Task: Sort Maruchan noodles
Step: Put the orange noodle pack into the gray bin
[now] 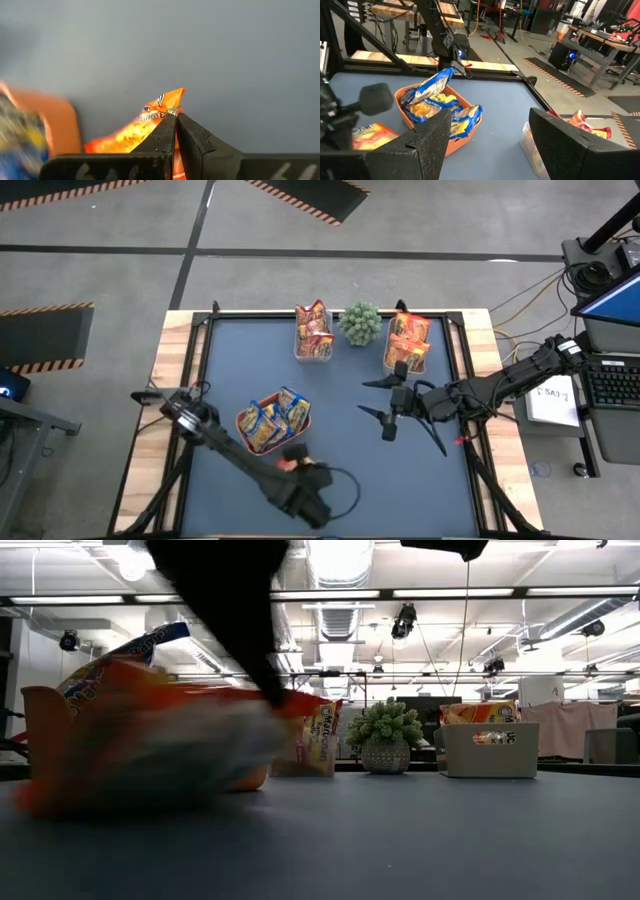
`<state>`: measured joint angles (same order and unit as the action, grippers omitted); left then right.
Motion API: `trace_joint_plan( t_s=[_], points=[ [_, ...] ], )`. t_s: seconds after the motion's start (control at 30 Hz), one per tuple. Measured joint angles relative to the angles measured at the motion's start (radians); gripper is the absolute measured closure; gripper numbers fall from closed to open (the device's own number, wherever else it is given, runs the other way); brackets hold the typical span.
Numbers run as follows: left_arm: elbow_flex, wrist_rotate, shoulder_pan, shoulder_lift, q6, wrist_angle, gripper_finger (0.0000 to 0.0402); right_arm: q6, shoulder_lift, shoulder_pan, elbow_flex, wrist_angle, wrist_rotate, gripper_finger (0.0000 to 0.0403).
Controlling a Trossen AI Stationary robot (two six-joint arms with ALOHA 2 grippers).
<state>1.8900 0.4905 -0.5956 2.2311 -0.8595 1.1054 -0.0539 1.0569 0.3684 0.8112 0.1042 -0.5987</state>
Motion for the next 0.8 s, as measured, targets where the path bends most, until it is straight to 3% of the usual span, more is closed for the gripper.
trace_joint_plan(
  t_s=[0.17, 0.33, 0.5, 0.8],
  points=[
    [0.0, 0.103, 0.1, 0.0, 0.24, -0.078, 0.0401, 0.028, -0.032, 0.0, -0.001, -0.096, 0.0, 0.0147],
    [0.014, 0.183, 0.199, 0.0, 0.388, -0.186, 0.0401, 0.132, -0.154, 0.005, -0.001, -0.242, -0.003, 0.0147],
    [0.015, 0.189, 0.298, 0.0, 0.405, -0.335, 0.0401, 0.211, -0.269, 0.031, -0.043, -0.358, -0.002, 0.0147],
    [0.014, 0.128, 0.417, -0.001, 0.403, -0.442, 0.0401, 0.267, -0.366, 0.035, -0.114, -0.364, -0.003, 0.0147]
  ],
)
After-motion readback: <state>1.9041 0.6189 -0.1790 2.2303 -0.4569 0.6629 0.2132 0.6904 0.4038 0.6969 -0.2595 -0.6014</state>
